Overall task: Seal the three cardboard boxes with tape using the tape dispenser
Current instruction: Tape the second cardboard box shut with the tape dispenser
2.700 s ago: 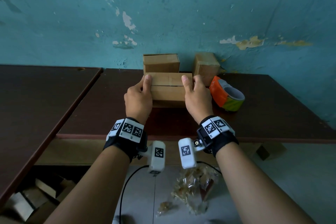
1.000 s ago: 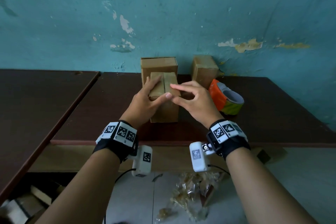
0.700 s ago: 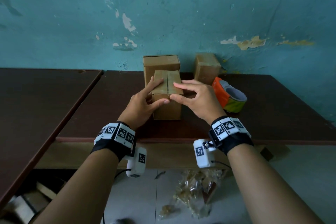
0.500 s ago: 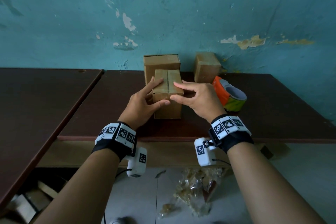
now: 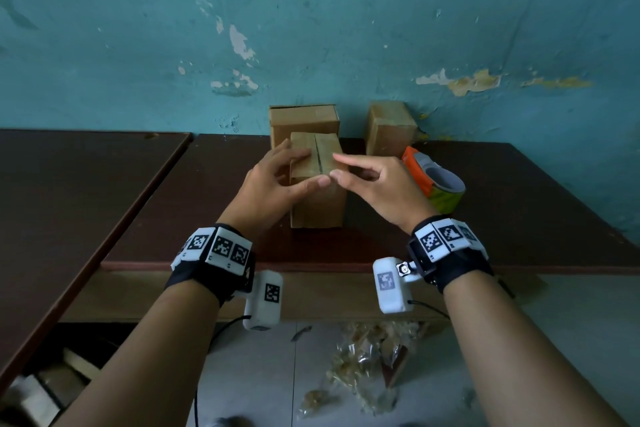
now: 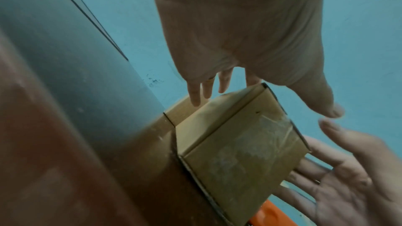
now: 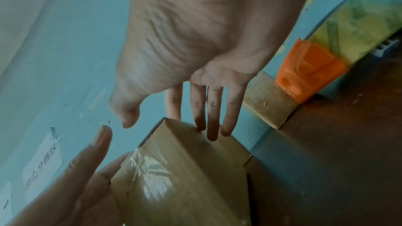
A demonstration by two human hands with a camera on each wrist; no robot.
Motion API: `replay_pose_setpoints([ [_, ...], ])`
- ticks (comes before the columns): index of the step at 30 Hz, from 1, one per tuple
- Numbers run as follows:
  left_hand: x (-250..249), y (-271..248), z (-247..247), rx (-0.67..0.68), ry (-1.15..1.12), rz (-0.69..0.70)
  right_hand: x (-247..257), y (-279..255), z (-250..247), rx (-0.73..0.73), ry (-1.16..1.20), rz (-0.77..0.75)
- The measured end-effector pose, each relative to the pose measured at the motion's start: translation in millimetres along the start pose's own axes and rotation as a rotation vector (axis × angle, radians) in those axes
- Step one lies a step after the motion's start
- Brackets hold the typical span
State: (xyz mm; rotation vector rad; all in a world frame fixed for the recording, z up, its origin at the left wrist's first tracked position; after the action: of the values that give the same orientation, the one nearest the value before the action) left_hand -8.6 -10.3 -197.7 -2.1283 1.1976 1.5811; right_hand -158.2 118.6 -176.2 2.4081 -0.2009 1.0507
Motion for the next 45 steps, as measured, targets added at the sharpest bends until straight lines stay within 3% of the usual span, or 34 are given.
replay_pose_setpoints([
  [7,-21.0,2.4,-2.9,-0.078,0.092,0.02,-10.5,1.6,-29.0,-0.225,-0.049,0.054],
  [14,-49.5,-1.4,12.4,-0.052,0.217,0.042,-27.4,-9.3,-65.3,-0.405,-0.549,0.217],
  [19,-70.9,-1.3,21.1,-0.045,0.287,0.111,-49.0,-23.9,-83.0,-0.421,-0.776,0.425],
  [26,-89.1,-4.3,27.6,-0.044,0.314,0.168,-82.8,-42.6,-90.5,-0.394,-0.763,0.655],
  [29,-86.1,-1.4,28.7,-0.061,0.383,0.185,-88.3,-41.7,-89.0,-0.334,-0.775,0.654],
  [36,-66.9,0.2,34.3,-0.032,0.607,0.221,-77.9,-28.4,-92.8,-0.345,-0.488,0.485],
  [40,-71.7,-3.2,26.9,-0.024,0.504,0.226,-43.4,-15.1,-91.5,-0.363,-0.131,0.292],
  [45,-68.7,-4.3,19.4,0.013,0.362,0.178,-10.3,-7.3,-81.9,-0.341,0.207,0.191],
])
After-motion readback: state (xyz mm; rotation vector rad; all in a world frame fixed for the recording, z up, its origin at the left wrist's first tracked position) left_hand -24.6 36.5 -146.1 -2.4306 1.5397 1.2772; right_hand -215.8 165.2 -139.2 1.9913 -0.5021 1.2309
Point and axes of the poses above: each hand's wrist, its own y-axis towards the middle knuckle, its own z-axis out of the palm, x = y × z, the point moved 10 cm from there along y, towards the middle knuckle, and after that the axes turned 2 degrees about -z, right-handed, at the moved point
